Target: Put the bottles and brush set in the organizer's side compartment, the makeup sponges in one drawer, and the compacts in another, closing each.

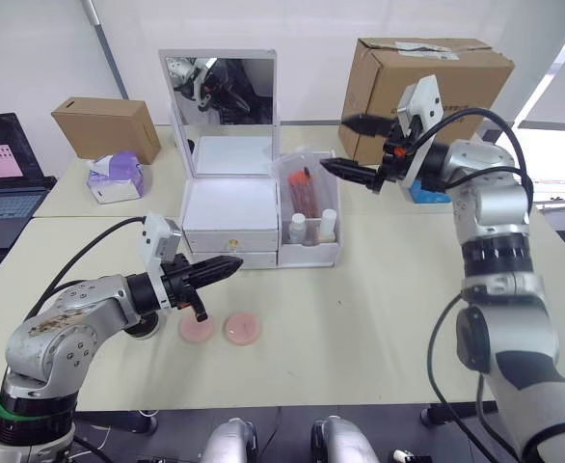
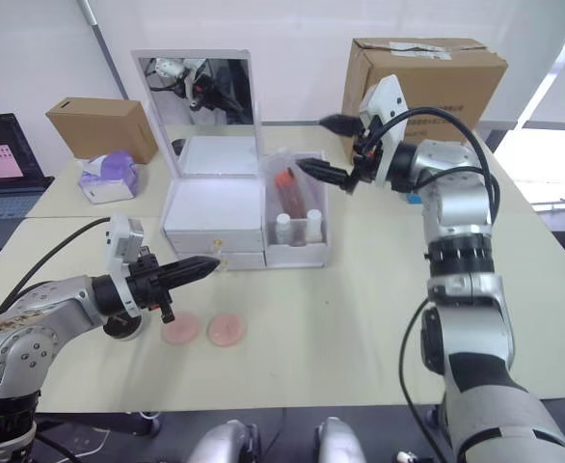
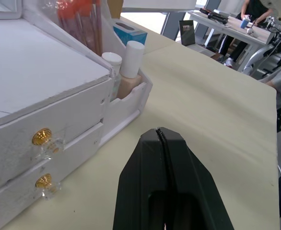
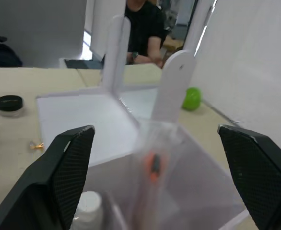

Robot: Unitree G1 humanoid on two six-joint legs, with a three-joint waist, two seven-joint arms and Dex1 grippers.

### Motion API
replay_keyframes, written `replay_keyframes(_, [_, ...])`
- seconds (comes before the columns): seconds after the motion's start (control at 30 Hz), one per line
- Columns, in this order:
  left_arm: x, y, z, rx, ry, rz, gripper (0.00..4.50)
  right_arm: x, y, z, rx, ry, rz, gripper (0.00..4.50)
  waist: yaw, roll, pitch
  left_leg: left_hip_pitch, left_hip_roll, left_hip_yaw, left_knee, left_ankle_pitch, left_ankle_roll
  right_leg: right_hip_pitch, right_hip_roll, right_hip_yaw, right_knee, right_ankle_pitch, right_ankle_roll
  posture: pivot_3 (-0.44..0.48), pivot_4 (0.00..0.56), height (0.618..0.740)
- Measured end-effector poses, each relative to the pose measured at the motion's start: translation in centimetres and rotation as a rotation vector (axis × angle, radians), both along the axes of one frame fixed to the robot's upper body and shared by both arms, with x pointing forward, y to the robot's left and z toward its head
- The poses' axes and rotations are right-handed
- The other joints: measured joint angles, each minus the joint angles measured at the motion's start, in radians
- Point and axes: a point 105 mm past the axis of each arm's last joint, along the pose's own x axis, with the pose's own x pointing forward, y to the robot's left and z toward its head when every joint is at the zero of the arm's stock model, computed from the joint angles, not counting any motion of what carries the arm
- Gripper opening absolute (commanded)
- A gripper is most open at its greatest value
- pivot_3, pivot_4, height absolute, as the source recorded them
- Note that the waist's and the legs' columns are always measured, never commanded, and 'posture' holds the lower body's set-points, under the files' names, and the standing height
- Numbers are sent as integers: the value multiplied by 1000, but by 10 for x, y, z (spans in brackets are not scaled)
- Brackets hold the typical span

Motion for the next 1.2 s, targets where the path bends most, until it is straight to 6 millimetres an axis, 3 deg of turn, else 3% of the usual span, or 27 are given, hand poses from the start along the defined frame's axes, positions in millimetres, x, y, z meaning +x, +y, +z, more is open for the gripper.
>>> replay_keyframes(0.13, [1, 0, 3, 0, -19, 0, 0, -13, 1, 5, -128, -5, -29, 2445, 0, 0, 0, 1, 0, 0, 0, 0, 0, 1, 1, -2, -2, 0, 0, 0, 150, 731])
replay_keyframes(0.37, [0, -2, 2, 19, -24, 4, 0, 9, 27, -45, -193, 187, -29, 69, -3, 0, 0, 1, 0, 2, 0, 0, 1, 1, 13, -3, -1, 0, 0, 0, 150, 731])
replay_keyframes(0.67, [2, -11, 23, -1, -102, 17, 0, 68, 14, -60, -266, 149, -256, 27, 1, 0, 0, 0, 0, 2, 1, 0, 1, 1, 13, -3, -2, 0, 0, 0, 150, 731])
replay_keyframes(0.83, [4, -8, 34, -23, -134, 47, 0, 74, 0, -71, -250, 170, -291, 27, -2, 0, 0, 0, 0, 2, 0, 0, 0, 1, 14, 1, -1, 0, 0, 0, 150, 731])
replay_keyframes(1.0, [3, -9, 36, -28, -141, 52, 0, 65, -3, -31, -170, 94, -216, 27, -5, 0, 0, 1, 1, 2, 0, 0, 0, 1, 14, 1, -1, 0, 0, 0, 150, 731])
replay_keyframes(1.13, [4, -9, 38, -27, -150, 52, 0, 48, 11, 4, -133, 1, -125, 27, -4, 0, 0, 1, 1, 2, 0, 0, 0, 1, 14, 1, -1, 0, 0, 0, 150, 731])
replay_keyframes(1.2, [5, -11, 42, -27, -164, 47, 0, 45, 19, 10, -131, -32, -107, 27, -3, 0, 0, 1, 1, 2, 0, 0, 0, 2, 14, 1, -1, 0, 0, 0, 150, 731])
